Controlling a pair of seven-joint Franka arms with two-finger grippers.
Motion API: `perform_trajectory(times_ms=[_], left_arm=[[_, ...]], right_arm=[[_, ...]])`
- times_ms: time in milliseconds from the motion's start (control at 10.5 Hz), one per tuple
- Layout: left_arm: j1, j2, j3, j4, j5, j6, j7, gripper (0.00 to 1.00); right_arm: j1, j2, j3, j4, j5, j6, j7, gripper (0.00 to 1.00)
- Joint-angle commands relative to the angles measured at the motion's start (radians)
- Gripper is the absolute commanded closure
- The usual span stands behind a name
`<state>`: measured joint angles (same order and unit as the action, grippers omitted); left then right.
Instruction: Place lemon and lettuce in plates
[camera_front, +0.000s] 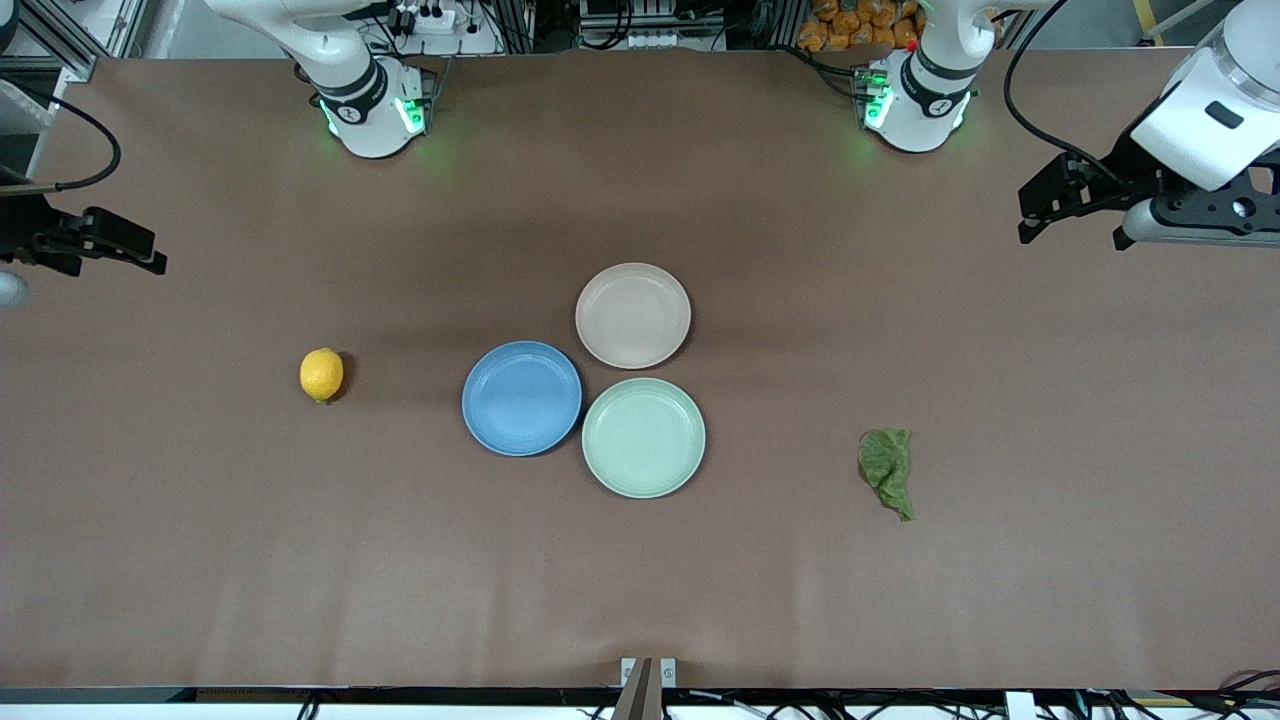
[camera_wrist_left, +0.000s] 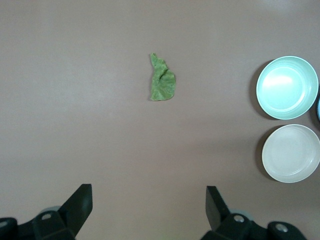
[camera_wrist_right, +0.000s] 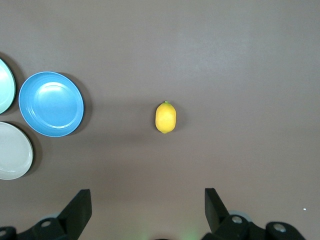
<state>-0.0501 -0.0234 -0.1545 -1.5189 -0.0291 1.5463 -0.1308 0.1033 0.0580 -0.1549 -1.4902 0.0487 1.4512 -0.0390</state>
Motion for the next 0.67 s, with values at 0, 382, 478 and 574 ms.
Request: perform_trajectory(times_ms=[0, 382, 478, 574], left_arm=[[0.007, 0.004, -0.008, 0.023, -0.009, -0.018, 0.007, 0.0], [0.004, 0.013, 0.001, 0.023, -0.014, -0.018, 0.003, 0.0], [0.001, 0.039, 0.0, 0.025, -0.014, -0.017, 0.003, 0.0], [-0.004, 0.063, -0.003, 0.023, -0.014, -0.006, -0.001, 0.0]], right_arm=[[0.006, -0.009, -0.005, -0.008, 0.014, 0.003, 0.016, 0.0], [0.007, -0.009, -0.005, -0.008, 0.014, 0.003, 0.016, 0.0], [0.006, -0.009, -0.005, -0.008, 0.014, 0.003, 0.016, 0.0], [0.007, -0.01, -0.005, -0.008, 0.014, 0.003, 0.016, 0.0]])
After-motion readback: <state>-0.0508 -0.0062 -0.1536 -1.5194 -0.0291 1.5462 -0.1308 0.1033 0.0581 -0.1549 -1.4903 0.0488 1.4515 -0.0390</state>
